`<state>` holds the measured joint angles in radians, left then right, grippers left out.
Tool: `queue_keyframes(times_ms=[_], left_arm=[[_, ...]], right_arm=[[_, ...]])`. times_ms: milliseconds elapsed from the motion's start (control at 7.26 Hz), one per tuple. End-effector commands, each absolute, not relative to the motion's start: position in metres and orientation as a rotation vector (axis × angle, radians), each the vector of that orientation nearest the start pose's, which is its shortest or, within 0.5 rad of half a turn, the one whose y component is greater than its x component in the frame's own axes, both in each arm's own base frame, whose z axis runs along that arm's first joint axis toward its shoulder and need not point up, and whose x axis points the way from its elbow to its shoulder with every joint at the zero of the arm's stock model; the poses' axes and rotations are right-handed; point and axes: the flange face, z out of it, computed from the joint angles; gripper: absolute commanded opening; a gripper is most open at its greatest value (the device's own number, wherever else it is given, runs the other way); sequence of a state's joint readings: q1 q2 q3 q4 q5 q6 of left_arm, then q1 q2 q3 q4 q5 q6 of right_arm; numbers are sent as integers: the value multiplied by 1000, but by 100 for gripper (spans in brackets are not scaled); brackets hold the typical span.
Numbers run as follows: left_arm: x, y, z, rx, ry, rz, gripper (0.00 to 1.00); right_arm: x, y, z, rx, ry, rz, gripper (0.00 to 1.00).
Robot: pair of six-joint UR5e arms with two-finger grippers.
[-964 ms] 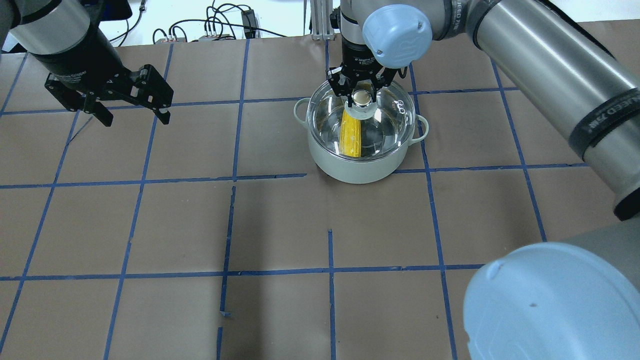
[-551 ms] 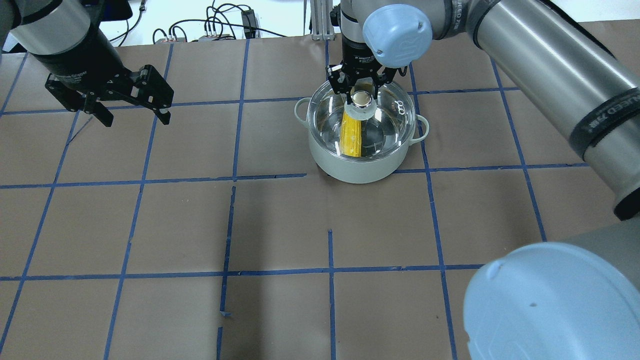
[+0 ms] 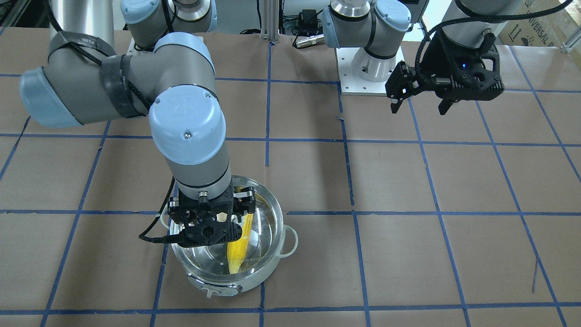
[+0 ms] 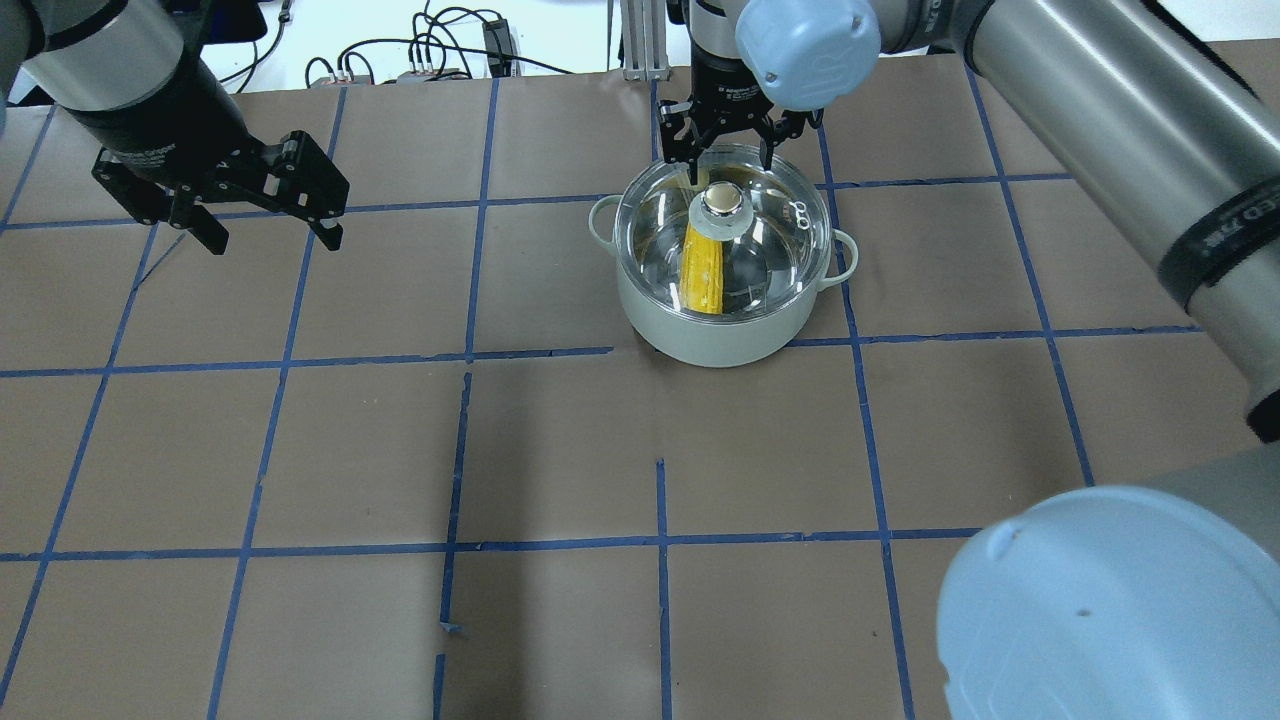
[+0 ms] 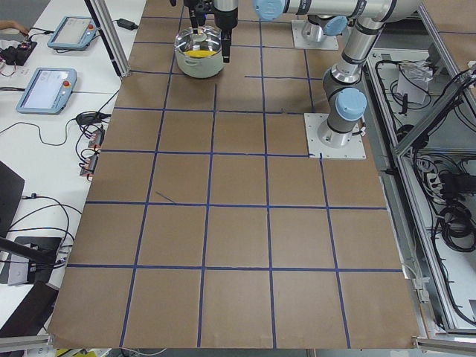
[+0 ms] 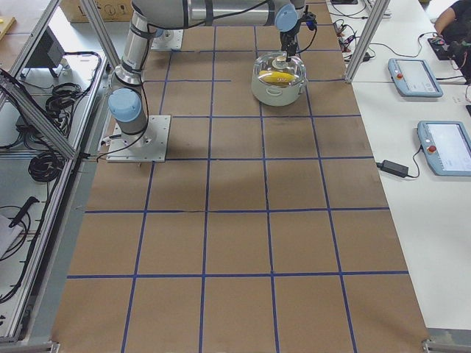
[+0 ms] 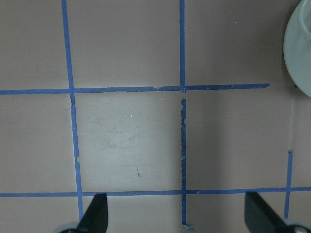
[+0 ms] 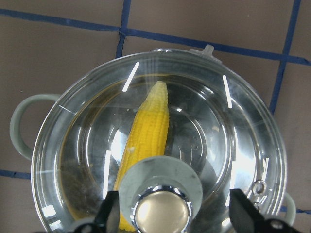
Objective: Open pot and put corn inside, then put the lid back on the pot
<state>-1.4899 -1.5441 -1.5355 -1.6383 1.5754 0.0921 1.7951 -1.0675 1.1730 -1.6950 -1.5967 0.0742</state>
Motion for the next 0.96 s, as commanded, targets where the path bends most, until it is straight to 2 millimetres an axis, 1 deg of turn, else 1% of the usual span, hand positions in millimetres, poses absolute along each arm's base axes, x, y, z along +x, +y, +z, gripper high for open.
queue_keyframes(times_ms=[0,138,275,413,551,688,826], left_arm=[[-94,-488,512,19,3137,8,100],[-94,-488,512,19,3137,8,100],[-94,-488,512,19,3137,8,100],[-94,-488,512,19,3136,8,100],[-95,-488,511,19,3137,10,100],[-95,-489,511,17,3138,13,100],[-95,-491,514,3,3139,10,100]], right_arm=[[210,-651,451,-97,3150,-81,100],[177,-642,471,-86,3151,-114,100],[150,-624,479,-32,3156,-50,100],[128,-608,482,19,3157,-27,100],[121,-592,482,39,3157,-12,100],[116,-575,476,53,3158,15,100],[115,-569,464,60,3154,39,100]])
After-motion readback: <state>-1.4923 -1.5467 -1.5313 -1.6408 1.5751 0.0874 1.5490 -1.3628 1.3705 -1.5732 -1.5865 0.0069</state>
